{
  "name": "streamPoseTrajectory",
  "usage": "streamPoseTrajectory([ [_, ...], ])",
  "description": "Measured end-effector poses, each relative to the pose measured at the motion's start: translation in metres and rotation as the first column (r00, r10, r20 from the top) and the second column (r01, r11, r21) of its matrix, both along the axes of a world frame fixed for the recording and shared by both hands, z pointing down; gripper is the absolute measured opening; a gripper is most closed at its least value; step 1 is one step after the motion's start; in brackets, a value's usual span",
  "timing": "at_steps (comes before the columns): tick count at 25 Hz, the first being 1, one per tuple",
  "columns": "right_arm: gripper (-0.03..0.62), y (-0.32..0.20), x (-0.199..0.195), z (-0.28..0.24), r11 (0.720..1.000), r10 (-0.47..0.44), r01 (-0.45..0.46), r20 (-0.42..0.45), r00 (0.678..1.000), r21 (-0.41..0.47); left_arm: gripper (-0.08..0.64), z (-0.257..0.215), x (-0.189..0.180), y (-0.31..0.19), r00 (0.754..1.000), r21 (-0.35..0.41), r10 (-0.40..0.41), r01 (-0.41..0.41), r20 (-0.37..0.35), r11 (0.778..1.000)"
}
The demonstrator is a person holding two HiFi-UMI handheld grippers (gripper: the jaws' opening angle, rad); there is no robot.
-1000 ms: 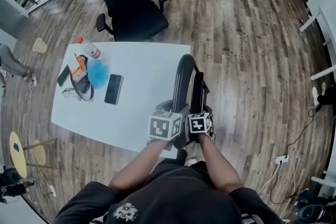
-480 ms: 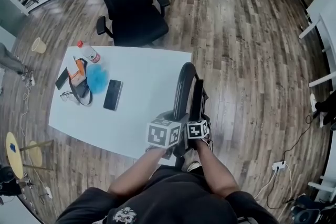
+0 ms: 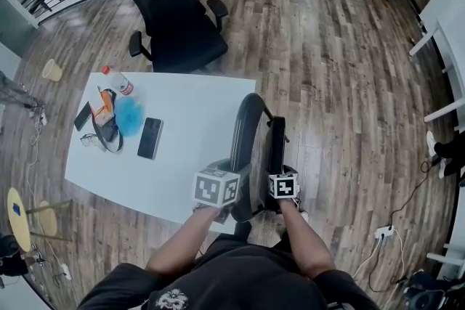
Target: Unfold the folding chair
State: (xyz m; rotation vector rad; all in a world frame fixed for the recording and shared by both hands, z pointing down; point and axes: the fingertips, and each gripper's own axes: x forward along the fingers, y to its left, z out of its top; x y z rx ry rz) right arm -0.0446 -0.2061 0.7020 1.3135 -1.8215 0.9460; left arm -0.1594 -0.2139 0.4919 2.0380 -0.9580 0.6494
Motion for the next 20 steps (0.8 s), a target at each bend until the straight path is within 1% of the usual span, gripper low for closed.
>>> streamPoseTrajectory([
  [1,0.319,0.003,0.013,0.000,1.000,0.009,-0.009,0.015,1.000,-0.005,0.143,0.000,0.002,0.000,1.000,0.003,0.005,-0.006,0.021,1.000],
  [4,0.272,0.008,0.056,0.001,1.000,0.029,-0.028,0.068,0.997,-0.013,0.149,0.009,0.006,-0.001,0.996,-0.001,0.017,-0.017,0.088,1.000],
  [6,0.272,0.012,0.090,0.006,0.999,0.031,-0.030,0.090,0.995,-0.021,0.147,0.016,0.007,-0.003,0.992,-0.003,0.004,-0.003,0.127,1.000],
  [7,0.273,0.014,0.107,0.009,0.999,0.035,-0.033,0.116,0.993,-0.025,0.147,0.021,0.008,-0.004,0.990,-0.004,-0.008,0.009,0.144,1.000],
  [9,0.273,0.018,0.140,0.017,0.999,0.042,-0.036,0.195,0.980,-0.032,0.149,0.034,0.013,-0.004,0.984,-0.012,-0.038,0.041,0.171,0.999],
  [11,0.273,0.024,0.173,0.026,0.999,0.031,-0.021,0.283,0.959,-0.037,0.149,0.047,0.023,-0.003,0.978,-0.024,-0.069,0.076,0.197,0.997],
  [12,0.275,0.026,0.189,0.032,0.999,0.024,-0.011,0.322,0.946,-0.042,0.147,0.054,0.029,-0.002,0.974,-0.033,-0.079,0.088,0.212,0.996],
  [13,0.291,0.028,0.206,0.037,0.999,0.027,-0.009,0.361,0.932,-0.051,0.152,0.062,0.034,0.000,0.970,-0.046,-0.081,0.094,0.227,0.994],
  [14,0.313,0.029,0.220,0.042,0.998,0.042,-0.017,0.414,0.909,-0.063,0.153,0.070,0.040,0.002,0.968,-0.065,-0.078,0.096,0.239,0.993],
  [15,0.329,0.029,0.233,0.045,0.996,0.069,-0.037,0.480,0.874,-0.077,0.153,0.078,0.045,0.003,0.967,-0.089,-0.073,0.097,0.245,0.991],
  [17,0.365,0.026,0.257,0.053,0.990,0.136,-0.091,0.597,0.791,-0.105,0.153,0.092,0.055,0.004,0.964,-0.134,-0.060,0.098,0.257,0.986],
  [18,0.374,0.025,0.272,0.059,0.987,0.157,-0.109,0.621,0.768,-0.114,0.154,0.099,0.059,0.004,0.960,-0.148,-0.053,0.097,0.275,0.984],
  [19,0.377,0.025,0.288,0.069,0.986,0.168,-0.119,0.626,0.762,-0.120,0.161,0.107,0.064,0.005,0.954,-0.157,-0.047,0.097,0.295,0.983],
  [20,0.380,0.025,0.304,0.079,0.985,0.174,-0.124,0.623,0.763,-0.123,0.169,0.115,0.070,0.005,0.949,-0.162,-0.043,0.097,0.313,0.982],
])
